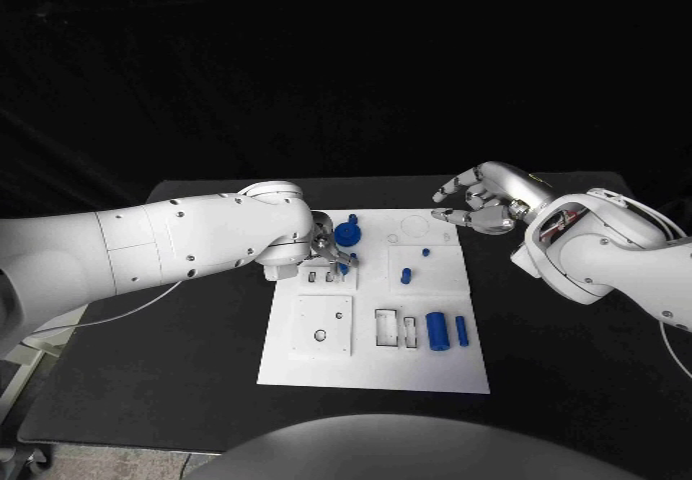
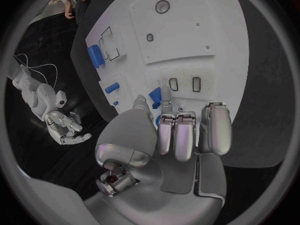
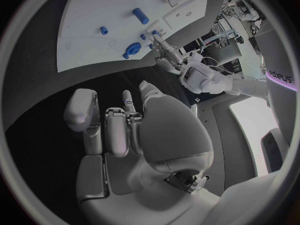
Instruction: Assemble the parts on the task board
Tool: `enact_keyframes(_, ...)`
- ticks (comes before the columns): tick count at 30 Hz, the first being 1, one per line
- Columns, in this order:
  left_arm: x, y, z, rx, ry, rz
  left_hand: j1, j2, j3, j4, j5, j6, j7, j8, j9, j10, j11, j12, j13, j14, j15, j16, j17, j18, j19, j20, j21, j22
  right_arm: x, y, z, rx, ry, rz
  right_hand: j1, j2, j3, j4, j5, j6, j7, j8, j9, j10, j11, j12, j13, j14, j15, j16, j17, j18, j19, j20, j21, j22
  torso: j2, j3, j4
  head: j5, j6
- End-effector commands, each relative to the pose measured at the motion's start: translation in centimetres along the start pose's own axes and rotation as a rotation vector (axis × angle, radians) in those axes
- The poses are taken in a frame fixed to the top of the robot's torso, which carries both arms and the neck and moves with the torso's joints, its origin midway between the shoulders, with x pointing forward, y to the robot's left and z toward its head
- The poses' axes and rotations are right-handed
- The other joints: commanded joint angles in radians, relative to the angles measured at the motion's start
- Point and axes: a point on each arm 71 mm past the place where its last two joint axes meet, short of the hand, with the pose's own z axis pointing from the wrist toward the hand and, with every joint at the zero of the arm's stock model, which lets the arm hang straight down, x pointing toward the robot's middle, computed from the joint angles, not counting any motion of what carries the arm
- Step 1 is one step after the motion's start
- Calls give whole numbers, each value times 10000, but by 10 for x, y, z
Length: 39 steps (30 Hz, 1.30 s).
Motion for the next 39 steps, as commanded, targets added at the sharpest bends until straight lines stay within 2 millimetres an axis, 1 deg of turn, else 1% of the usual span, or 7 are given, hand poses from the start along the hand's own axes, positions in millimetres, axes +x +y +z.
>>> enact_keyframes(1, -1, -2, 1, 109, -2, -115, 84, 4, 77, 17, 65, -78, -7, -68, 14, 1064, -12, -31, 2603, 1052, -5, 24, 2635, 3, -76, -16, -38, 535, 1, 0, 0, 17, 168, -11, -4, 96, 74, 2, 51, 83, 4, -43, -9, 730, 72, -53, 2239, 680, 67, -66, 1196, 114, -34, 26, -43, 1243, 7, 6, -9, 27, 2)
enact_keyframes(11, -2, -4, 3, 81, 10, -102, 230, 14, 241, -66, 188, -60, -15, -156, 117, 1064, -15, -31, 2603, 1052, -3, 24, 2635, 8, -95, -13, -59, 532, 3, 0, 1, 44, 298, 4, 60, 140, 118, -48, 131, 109, 7, -59, -27, 728, 80, -55, 2237, 675, 76, -80, 1183, 118, -43, 36, -75, 1237, -1, 1, 0, -23, 2)
enact_keyframes(14, -2, -5, 4, 63, 41, -73, 336, 6, 356, -139, 204, -32, -26, -200, 177, 1064, -23, -31, 2603, 1052, -8, 24, 2635, 10, -102, -16, -69, 532, 3, 0, 1, 75, 341, -2, 130, 166, 162, -108, 244, 123, 11, -79, -46, 724, 85, -60, 2231, 674, 80, -84, 1179, 122, -46, 42, -92, 1234, -4, 3, 2, -30, 2)
enact_keyframes(18, -1, -5, 5, 22, 148, -10, 430, 8, 483, -207, 211, 31, -42, -232, 242, 1064, -33, -31, 2603, 1052, -15, 24, 2635, 28, -161, -18, -113, 472, 3, -2, 0, 143, 399, 6, 244, 201, 252, -215, 588, 150, 18, -116, -82, 736, 92, -48, 2246, 678, 84, -72, 1188, 120, -39, 48, -85, 1239, -2, 1, 6, -38, 2)
enact_keyframes(20, -1, -5, 7, 2, 210, 18, 450, 4, 510, -223, 212, 42, -45, -242, 255, 1064, -37, -31, 2603, 1052, -17, 24, 2635, 26, -156, -19, -112, 480, 4, -3, 0, 169, 413, 10, 249, 204, 260, -224, 622, 153, 20, -122, -88, 736, 93, -49, 2245, 678, 86, -70, 1189, 121, -40, 49, -95, 1238, -1, 4, 3, -48, 2)
enact_keyframes(31, 1, -4, 9, -8, 284, 5, 672, -115, 790, -427, 285, 99, -80, -381, 385, 1064, -66, -31, 2603, 1052, -40, 24, 2635, 27, -156, -40, -131, 501, 5, -4, 0, 179, 511, 62, 251, 206, 266, -228, 644, 156, 22, -125, -91, 731, 92, -53, 2240, 677, 87, -77, 1183, 121, -40, 50, -96, 1238, 5, 4, 0, -51, 2)
enact_keyframes(39, 2, -5, 8, 13, 288, -12, 752, -192, 957, -506, 494, 145, -98, -472, 465, 1064, -84, -31, 2603, 1052, -58, 24, 2635, 21, -135, -55, -129, 534, 6, -7, -1, 258, 551, 68, 257, 213, 277, -235, 675, 163, 21, -129, -95, 737, 89, -47, 2247, 678, 87, -72, 1187, 122, -40, 51, -98, 1238, -1, 6, 1, -35, 2)
